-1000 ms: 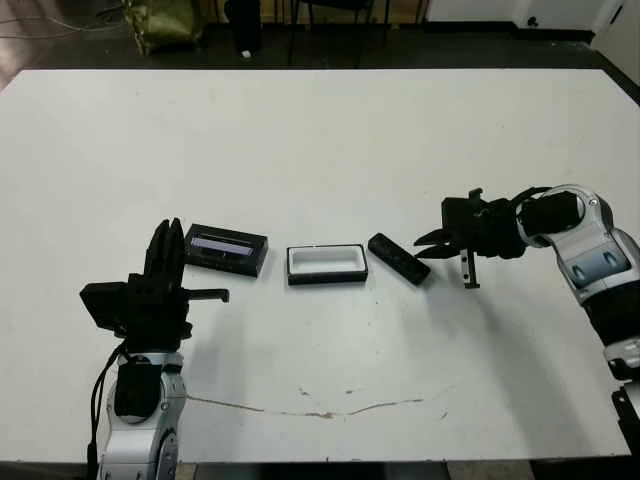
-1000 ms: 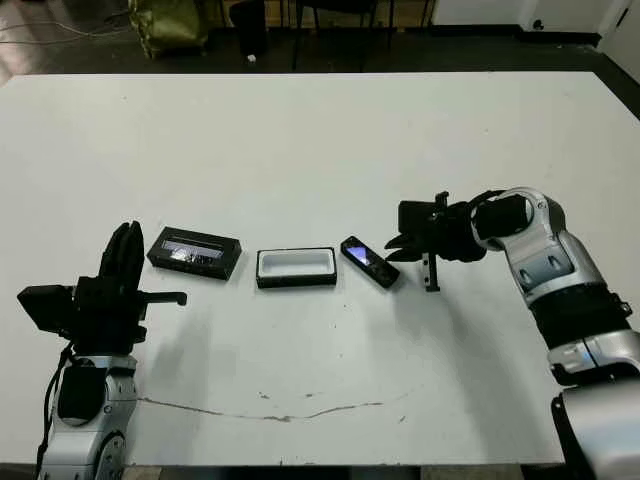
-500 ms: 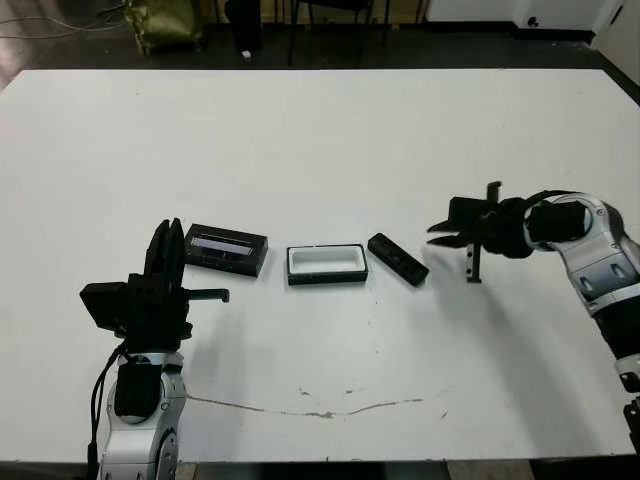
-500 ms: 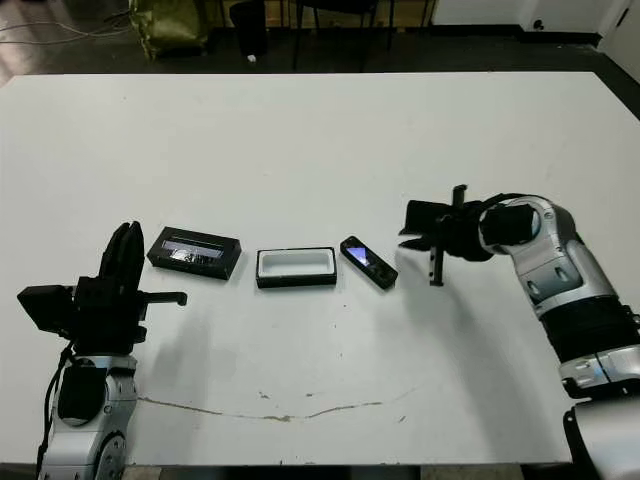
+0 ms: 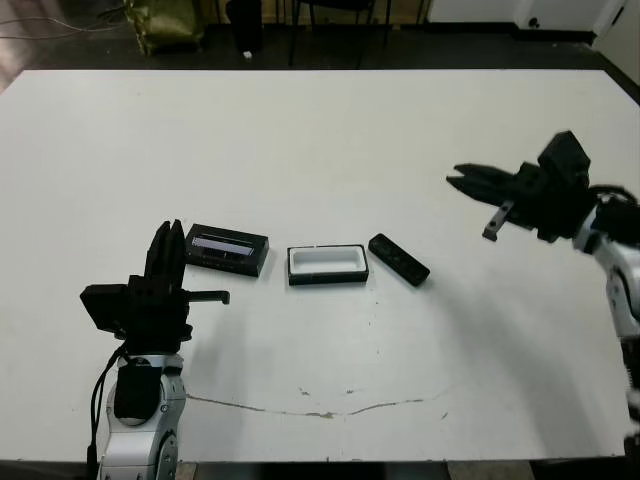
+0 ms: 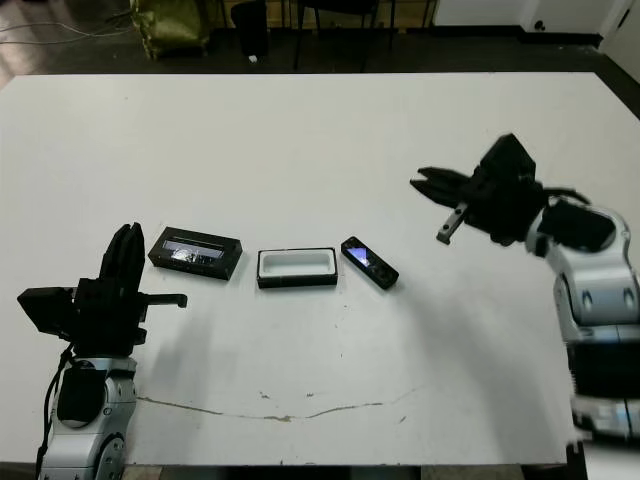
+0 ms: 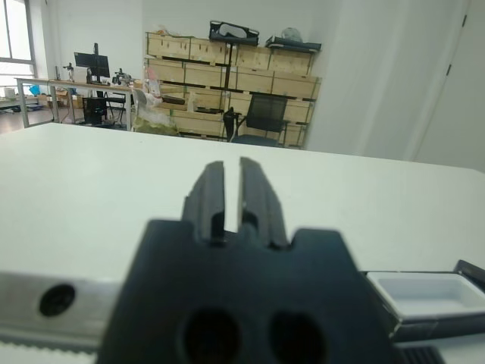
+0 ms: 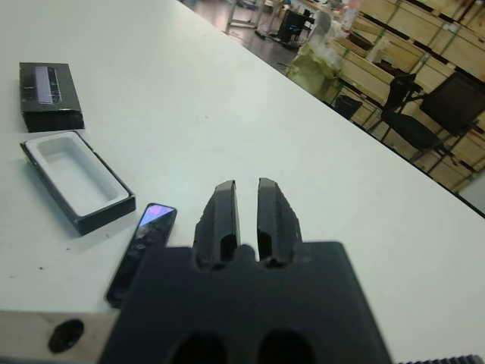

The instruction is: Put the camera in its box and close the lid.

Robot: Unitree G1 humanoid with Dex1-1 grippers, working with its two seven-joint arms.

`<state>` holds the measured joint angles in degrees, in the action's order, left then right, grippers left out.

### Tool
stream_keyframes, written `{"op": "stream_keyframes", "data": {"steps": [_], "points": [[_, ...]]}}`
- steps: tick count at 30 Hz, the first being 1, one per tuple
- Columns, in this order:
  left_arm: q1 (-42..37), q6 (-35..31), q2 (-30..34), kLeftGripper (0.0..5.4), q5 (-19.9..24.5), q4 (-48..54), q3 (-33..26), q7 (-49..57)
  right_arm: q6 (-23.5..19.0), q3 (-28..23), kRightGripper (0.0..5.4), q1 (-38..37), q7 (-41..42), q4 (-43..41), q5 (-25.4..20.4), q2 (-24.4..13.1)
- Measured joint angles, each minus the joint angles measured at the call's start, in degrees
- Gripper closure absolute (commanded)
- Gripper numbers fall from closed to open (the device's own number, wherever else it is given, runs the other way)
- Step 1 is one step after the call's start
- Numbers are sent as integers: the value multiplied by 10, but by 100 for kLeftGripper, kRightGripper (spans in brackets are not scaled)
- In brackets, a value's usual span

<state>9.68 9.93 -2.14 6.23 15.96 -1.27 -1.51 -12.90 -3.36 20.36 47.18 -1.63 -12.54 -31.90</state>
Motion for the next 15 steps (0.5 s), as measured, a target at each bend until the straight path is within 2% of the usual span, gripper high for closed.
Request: {"op": "stream_keyframes", "data": {"steps": [4,11,15], "points": [[0,0,0,538,2,0,0,-1,-12,1,540,-56,-38,-56,-2,12],[0,0,1,538,1,0,0,-3,-18,2,540,-130,-70,-95,-18,34],[1,0,1,540,1,0,0,-3,-31,2,499,-154,-94,-127,-20,36]]}}
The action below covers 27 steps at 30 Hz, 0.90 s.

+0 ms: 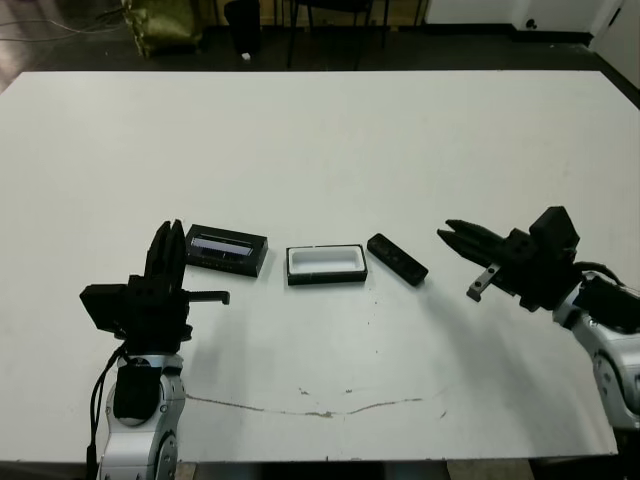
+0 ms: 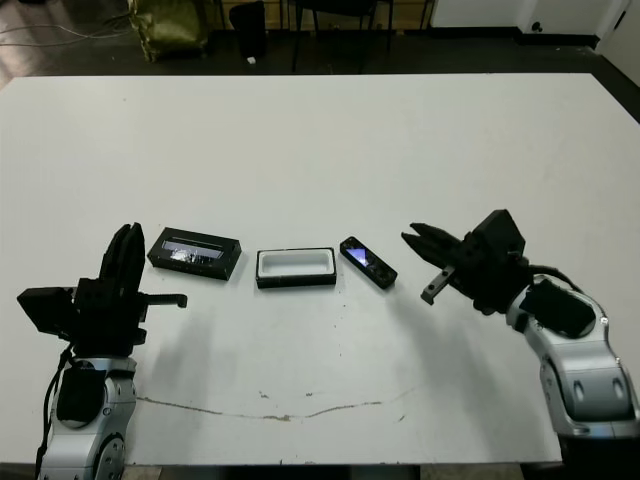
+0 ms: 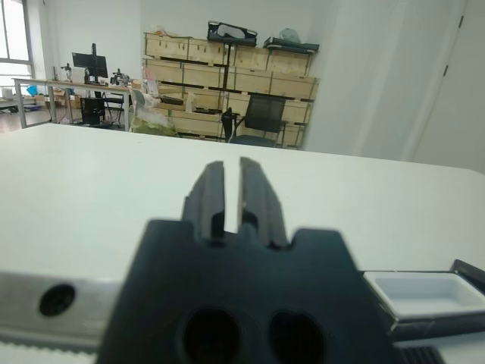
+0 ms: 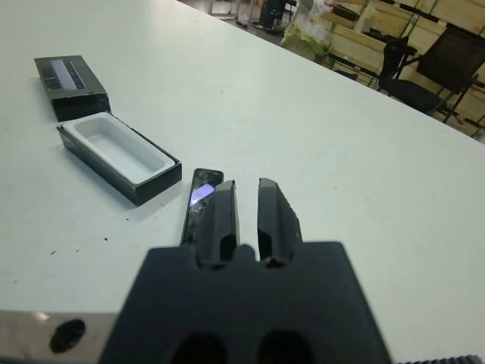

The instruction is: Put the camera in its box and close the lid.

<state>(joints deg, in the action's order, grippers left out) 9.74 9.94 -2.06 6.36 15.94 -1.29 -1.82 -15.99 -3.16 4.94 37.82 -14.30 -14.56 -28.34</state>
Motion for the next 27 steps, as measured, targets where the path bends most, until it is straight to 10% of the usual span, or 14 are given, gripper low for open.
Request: {"op": "stream_keyframes", "data": {"steps": [20,27], "points": [[0,-4,0,540,2,0,-1,-1,-72,37,58,-11,-15,-22,8,-5],[1,-4,0,540,1,1,-1,-1,-88,51,120,6,-15,-2,10,-2]]}}
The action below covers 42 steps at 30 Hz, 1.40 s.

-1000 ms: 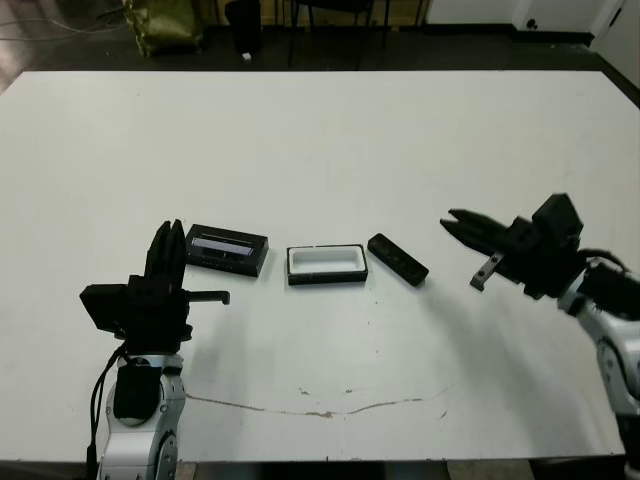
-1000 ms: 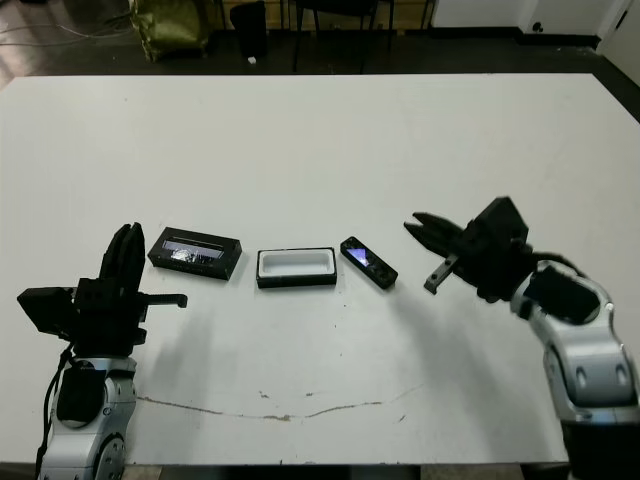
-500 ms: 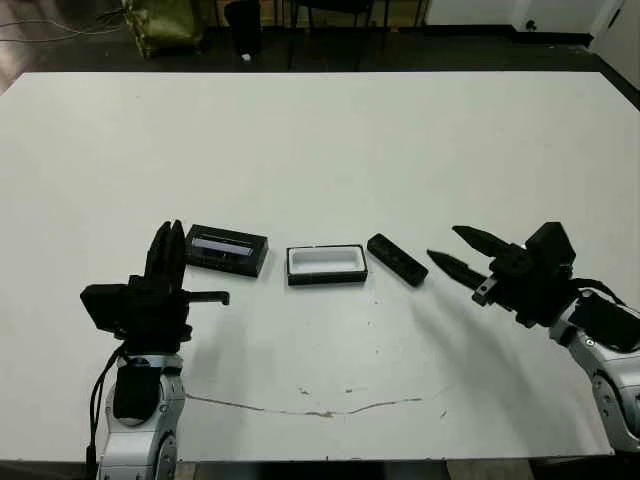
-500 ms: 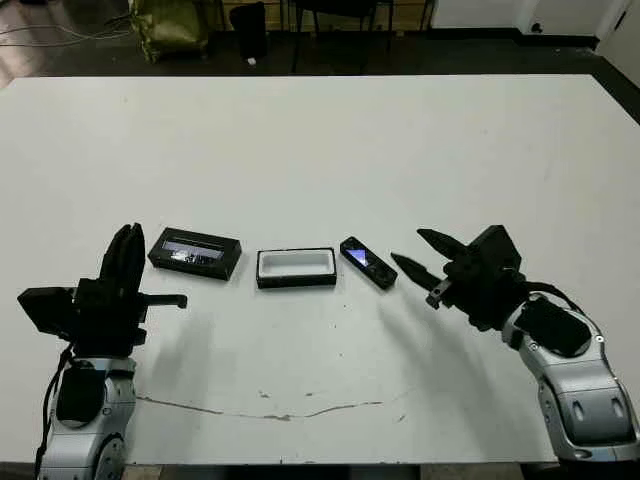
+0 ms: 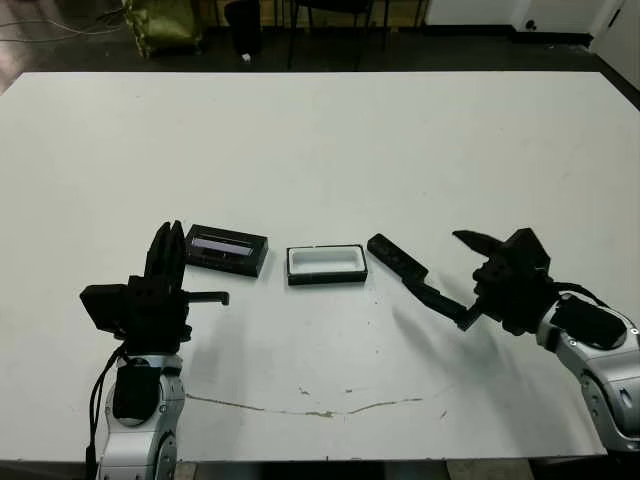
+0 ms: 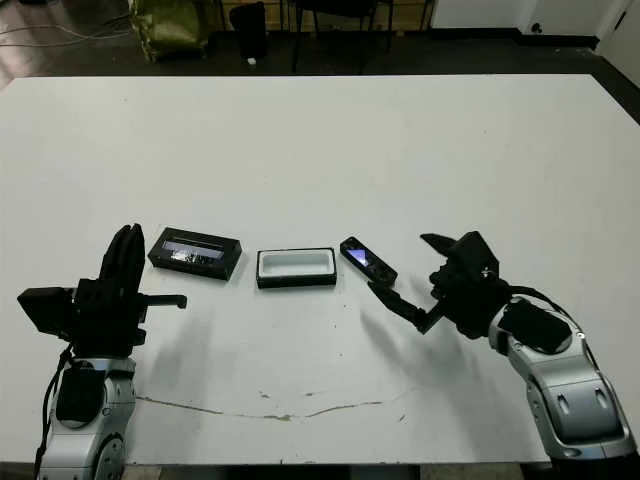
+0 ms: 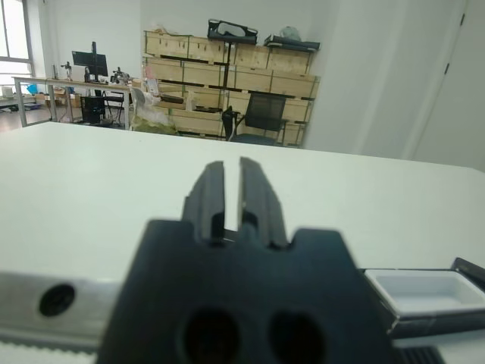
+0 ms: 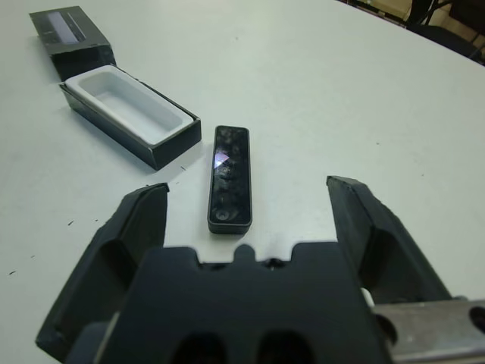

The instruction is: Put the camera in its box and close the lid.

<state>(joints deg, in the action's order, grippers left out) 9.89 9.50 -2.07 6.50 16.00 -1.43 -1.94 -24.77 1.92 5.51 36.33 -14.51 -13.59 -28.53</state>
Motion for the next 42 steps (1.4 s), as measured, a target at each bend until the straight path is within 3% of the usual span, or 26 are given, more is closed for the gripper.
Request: {"op": "stream_keyframes", "data": {"steps": [5,8,11,16,24,31,35,42], "points": [[0,0,0,540,0,0,0,0,1,10,176,5,-10,13,11,6],[0,0,0,540,0,0,-1,0,1,14,162,5,-19,19,14,16],[0,1,0,540,0,0,-1,0,0,17,187,6,-19,24,14,23],[0,2,0,540,0,-1,-3,-1,7,21,155,6,-20,37,25,24],[1,1,0,540,-1,0,-3,-1,9,37,169,9,-18,45,38,24],[1,1,0,540,0,0,-3,-1,15,46,136,16,-13,63,45,24],[1,0,0,540,-1,0,-3,0,15,51,180,21,-13,67,51,24],[2,0,0,540,0,1,-2,-1,47,59,335,24,-20,84,66,26]]}}
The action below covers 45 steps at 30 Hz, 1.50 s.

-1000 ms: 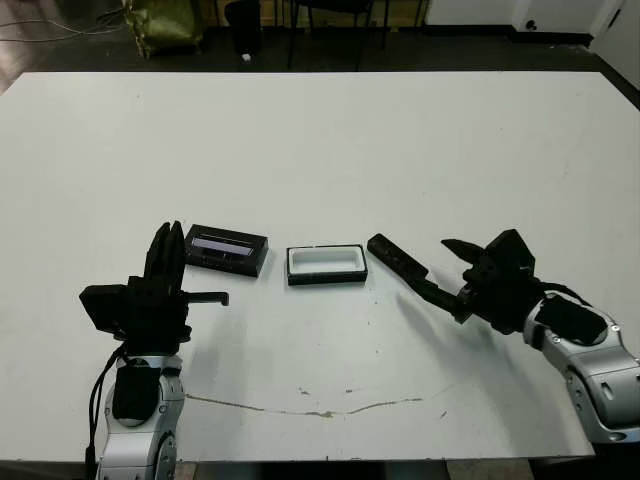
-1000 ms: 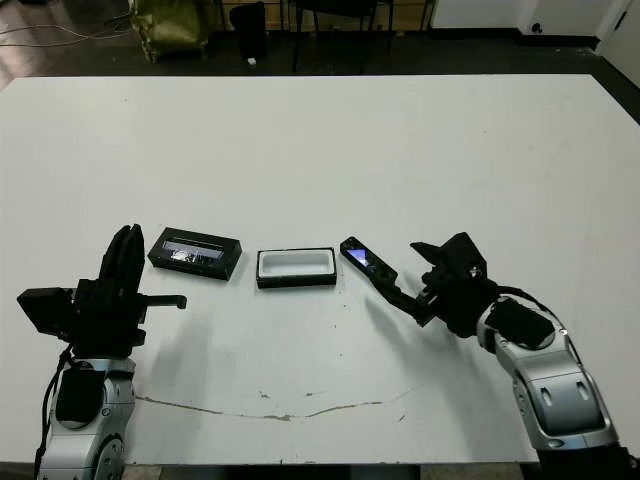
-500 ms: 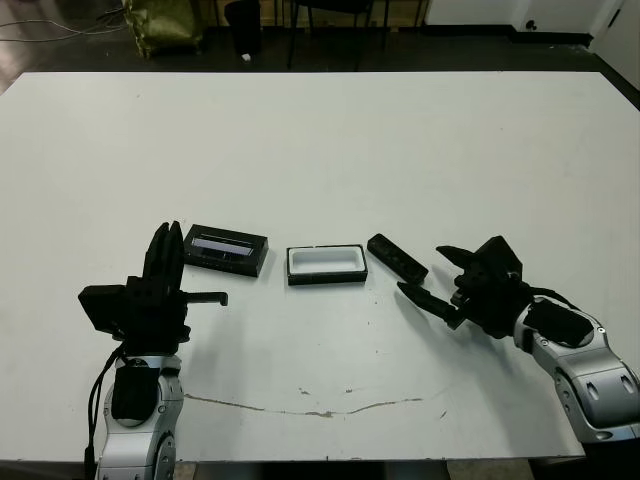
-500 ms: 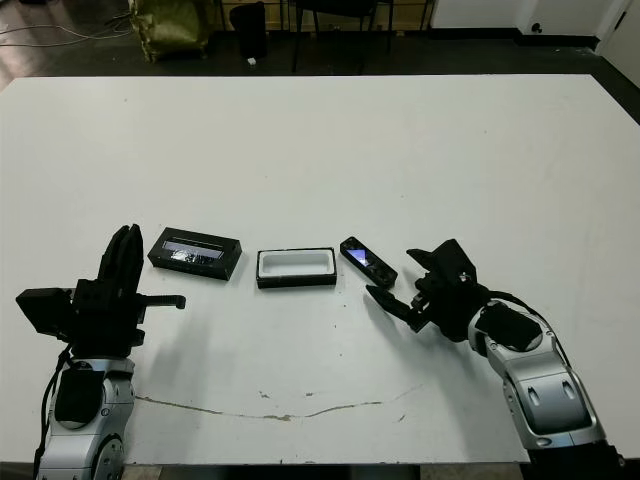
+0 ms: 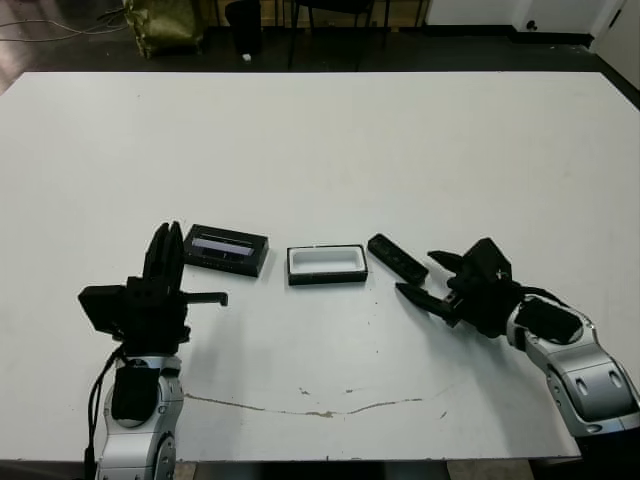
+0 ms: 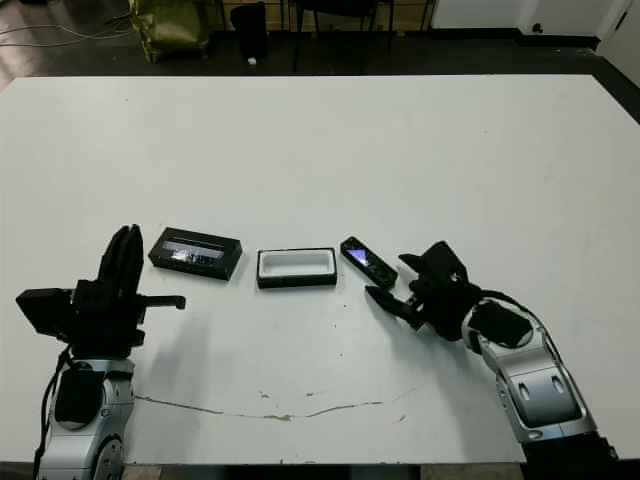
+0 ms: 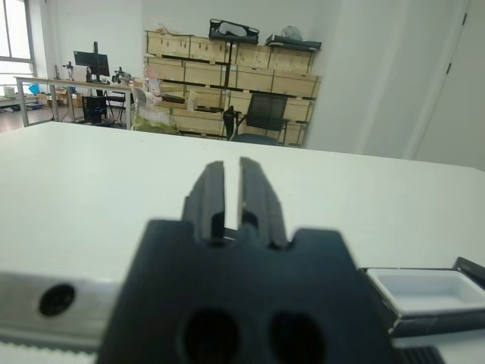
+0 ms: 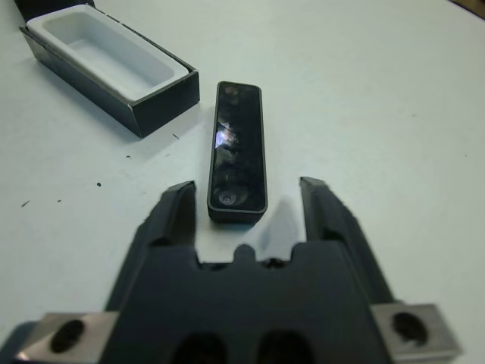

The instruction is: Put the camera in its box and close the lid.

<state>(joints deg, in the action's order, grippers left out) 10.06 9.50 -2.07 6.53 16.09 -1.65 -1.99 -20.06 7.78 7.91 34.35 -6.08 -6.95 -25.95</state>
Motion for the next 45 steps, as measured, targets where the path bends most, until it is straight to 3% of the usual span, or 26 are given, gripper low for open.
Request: {"op": "stream_keyframes", "data": {"steps": [7,10,19,26,32,38,41,45], "points": [[0,-4,0,540,-1,2,1,0,38,2,494,-10,-16,7,12,13],[1,-4,0,540,-1,2,1,0,63,-3,533,-10,-12,23,4,17],[1,-4,0,540,-1,2,1,0,68,-20,534,-7,16,45,-28,20],[1,-4,0,540,-1,2,1,0,35,-48,534,18,22,44,-42,12],[2,-4,0,540,0,3,0,-2,-22,-101,535,112,43,64,-86,-14],[5,-4,0,540,0,3,2,-2,-53,-104,536,232,135,192,-115,-37],[8,-4,-1,540,-1,6,4,-1,-49,-75,536,294,193,268,-102,-50],[9,-6,-1,540,-1,8,4,-1,-4,-34,536,351,243,330,-65,-51]]}}
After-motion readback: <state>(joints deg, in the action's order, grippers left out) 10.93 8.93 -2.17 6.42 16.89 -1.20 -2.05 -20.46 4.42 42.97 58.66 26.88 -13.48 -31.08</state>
